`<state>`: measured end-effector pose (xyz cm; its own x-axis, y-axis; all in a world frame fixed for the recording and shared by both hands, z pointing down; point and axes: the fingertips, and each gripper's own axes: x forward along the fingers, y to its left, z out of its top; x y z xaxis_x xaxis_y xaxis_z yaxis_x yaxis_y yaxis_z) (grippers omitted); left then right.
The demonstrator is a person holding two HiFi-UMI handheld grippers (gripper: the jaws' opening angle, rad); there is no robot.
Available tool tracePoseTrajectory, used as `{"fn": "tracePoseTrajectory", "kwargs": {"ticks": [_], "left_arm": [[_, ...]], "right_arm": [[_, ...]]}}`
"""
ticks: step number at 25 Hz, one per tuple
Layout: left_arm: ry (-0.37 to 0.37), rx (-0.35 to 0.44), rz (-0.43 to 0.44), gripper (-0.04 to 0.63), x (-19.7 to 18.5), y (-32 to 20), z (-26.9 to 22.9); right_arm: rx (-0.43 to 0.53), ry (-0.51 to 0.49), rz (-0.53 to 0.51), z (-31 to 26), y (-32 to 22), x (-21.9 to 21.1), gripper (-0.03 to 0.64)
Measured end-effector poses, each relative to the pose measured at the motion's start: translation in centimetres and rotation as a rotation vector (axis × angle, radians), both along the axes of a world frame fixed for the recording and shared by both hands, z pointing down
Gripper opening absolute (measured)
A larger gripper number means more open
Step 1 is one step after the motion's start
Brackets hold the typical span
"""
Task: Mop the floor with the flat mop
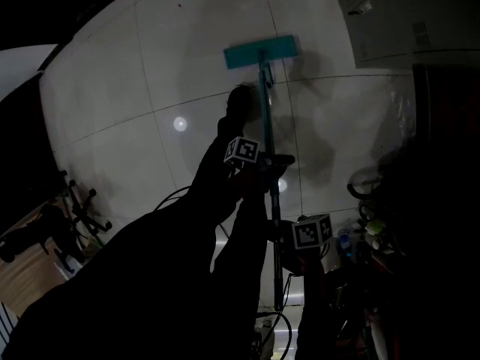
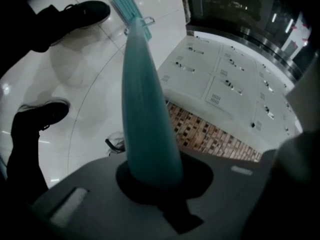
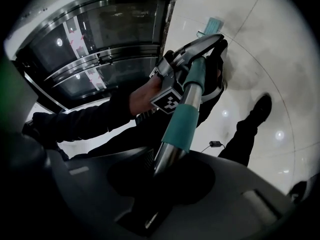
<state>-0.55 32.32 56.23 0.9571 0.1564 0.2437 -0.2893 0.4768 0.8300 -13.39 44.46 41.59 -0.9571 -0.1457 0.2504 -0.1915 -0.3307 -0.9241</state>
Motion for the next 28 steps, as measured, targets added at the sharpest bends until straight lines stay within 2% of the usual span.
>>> {"fn": "tracePoseTrajectory", "kwargs": {"ticks": [7, 14, 20, 28], "left_arm": [[-0.019, -0.036, 0.008, 0.04, 0.3, 6.8, 1.4], [-0.027, -0.038, 0.009, 0.04, 0.5, 6.9, 2.1], [-0.028, -0.023, -0.019, 0.04, 0.4, 2.4, 2.3], [-0.022, -0.009, -0.044, 0.04, 0.4, -8.7, 2.0]], "right_arm": [[-0.004, -0.011, -0.017, 0.9, 6.2, 0.3, 0.109], [-0.004, -0.005, -0.029, 1.7, 6.4, 0.9, 0.109], [-0.006, 0.0, -0.044, 1.8, 2.3, 1.1, 0.109], [0.001, 0.011, -0.059, 1.6, -8.3, 1.3, 0.109]]}}
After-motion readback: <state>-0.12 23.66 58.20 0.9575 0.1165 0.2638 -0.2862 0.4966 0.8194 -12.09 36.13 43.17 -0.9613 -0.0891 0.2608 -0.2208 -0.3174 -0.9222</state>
